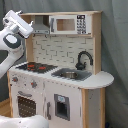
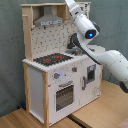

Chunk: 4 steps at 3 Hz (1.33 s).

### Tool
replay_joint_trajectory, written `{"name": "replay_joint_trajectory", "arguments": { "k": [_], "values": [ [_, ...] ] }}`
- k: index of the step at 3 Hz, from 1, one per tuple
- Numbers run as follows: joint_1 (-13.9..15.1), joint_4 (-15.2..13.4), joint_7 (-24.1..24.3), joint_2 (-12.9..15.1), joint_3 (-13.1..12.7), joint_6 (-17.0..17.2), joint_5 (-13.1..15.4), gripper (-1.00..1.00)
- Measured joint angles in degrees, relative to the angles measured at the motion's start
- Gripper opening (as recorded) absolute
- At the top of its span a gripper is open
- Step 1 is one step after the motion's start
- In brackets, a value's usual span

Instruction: Play with the kitchen

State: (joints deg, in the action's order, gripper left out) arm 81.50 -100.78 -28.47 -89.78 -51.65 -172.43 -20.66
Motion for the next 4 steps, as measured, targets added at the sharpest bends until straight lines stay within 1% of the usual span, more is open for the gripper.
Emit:
{"name": "replay_joint_trajectory", "arguments": {
  "k": [1, 2, 4],
  "values": [
    [1.17, 1.91, 5.09, 1.54, -0.53, 4.41, 0.85, 1.00],
    [2.49, 3.73, 9.79, 2.25, -1.29, 8.26, 1.99, 1.00],
    [5.72, 8.79, 20.61, 2.56, -3.66, 16.42, 4.65, 1.00]
  ]
}}
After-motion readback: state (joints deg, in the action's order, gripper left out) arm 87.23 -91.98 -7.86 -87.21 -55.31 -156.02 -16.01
